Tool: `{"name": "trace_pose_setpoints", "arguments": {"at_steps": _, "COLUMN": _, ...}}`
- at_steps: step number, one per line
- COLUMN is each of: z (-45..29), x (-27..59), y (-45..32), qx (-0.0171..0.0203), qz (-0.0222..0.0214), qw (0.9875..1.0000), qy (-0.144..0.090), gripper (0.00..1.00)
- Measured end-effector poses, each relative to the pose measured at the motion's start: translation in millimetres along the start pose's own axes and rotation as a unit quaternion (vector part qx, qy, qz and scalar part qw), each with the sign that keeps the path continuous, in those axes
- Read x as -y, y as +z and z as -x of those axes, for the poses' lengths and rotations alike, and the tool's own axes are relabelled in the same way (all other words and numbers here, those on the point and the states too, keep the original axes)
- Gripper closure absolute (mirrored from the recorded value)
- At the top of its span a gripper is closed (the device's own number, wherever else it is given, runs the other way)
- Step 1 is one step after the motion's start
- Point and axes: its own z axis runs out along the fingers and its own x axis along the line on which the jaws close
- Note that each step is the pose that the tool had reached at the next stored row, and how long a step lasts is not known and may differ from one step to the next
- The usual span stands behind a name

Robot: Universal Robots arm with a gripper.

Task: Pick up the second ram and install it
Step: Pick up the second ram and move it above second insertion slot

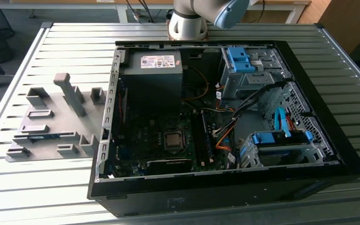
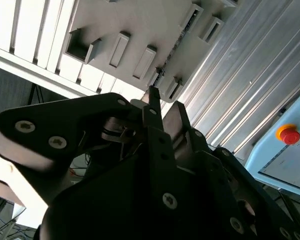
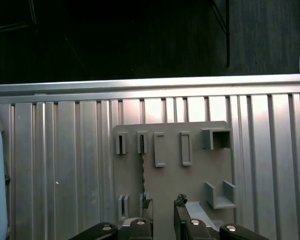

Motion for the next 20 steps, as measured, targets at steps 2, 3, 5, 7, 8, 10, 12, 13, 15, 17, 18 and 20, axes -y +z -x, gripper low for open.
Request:
{"name": "trace_pose_setpoints", "arguments": {"at_steps": 2, "z": 0.0, "x": 0.0, "y": 1.2, "qx": 0.0001, "qz": -0.0006, "qw": 1.0000, "qy": 0.000, "gripper": 0.68}}
{"name": "trace_pose_setpoints", "arguments": {"at_steps": 3, "z": 0.0, "x": 0.0, "y": 1.8, "qx": 0.0001, "qz": -0.0010, "qw": 1.0000, "qy": 0.000, "gripper": 0.68}}
{"name": "trace_pose_setpoints", "arguments": {"at_steps": 5, "z": -0.1, "x": -0.1, "y": 3.0, "qx": 0.0001, "qz": -0.0021, "qw": 1.0000, "qy": 0.000, "gripper": 0.68}}
{"name": "trace_pose_setpoints", "arguments": {"at_steps": 7, "z": -0.3, "x": -0.1, "y": 4.7, "qx": 0.0002, "qz": -0.0033, "qw": 1.0000, "qy": 0.000, "gripper": 0.68}}
{"name": "trace_pose_setpoints", "arguments": {"at_steps": 8, "z": -0.4, "x": -0.1, "y": 5.4, "qx": 0.0002, "qz": -0.0037, "qw": 1.0000, "qy": 0.000, "gripper": 0.68}}
{"name": "trace_pose_setpoints", "arguments": {"at_steps": 10, "z": -0.4, "x": -0.1, "y": 6.7, "qx": 0.0002, "qz": -0.0039, "qw": 1.0000, "qy": 0.000, "gripper": 0.68}}
{"name": "trace_pose_setpoints", "arguments": {"at_steps": 12, "z": -0.4, "x": 0.0, "y": 7.9, "qx": 0.0002, "qz": -0.0040, "qw": 1.0000, "qy": 0.000, "gripper": 0.68}}
{"name": "trace_pose_setpoints", "arguments": {"at_steps": 13, "z": -0.4, "x": 0.0, "y": 8.3, "qx": 0.0002, "qz": -0.0040, "qw": 1.0000, "qy": 0.000, "gripper": 0.68}}
{"name": "trace_pose_setpoints", "arguments": {"at_steps": 15, "z": -0.4, "x": 0.0, "y": 9.0, "qx": 0.0002, "qz": -0.0040, "qw": 1.0000, "qy": 0.000, "gripper": 0.68}}
{"name": "trace_pose_setpoints", "arguments": {"at_steps": 17, "z": -0.4, "x": 0.0, "y": 9.9, "qx": 0.0002, "qz": -0.0040, "qw": 1.0000, "qy": 0.000, "gripper": 0.68}}
{"name": "trace_pose_setpoints", "arguments": {"at_steps": 18, "z": -0.5, "x": 0.0, "y": 10.3, "qx": 0.0002, "qz": -0.0040, "qw": 1.0000, "qy": 0.000, "gripper": 0.68}}
{"name": "trace_pose_setpoints", "arguments": {"at_steps": 20, "z": -0.5, "x": 0.0, "y": 11.0, "qx": 0.0002, "qz": -0.0040, "qw": 1.0000, "qy": 0.000, "gripper": 0.68}}
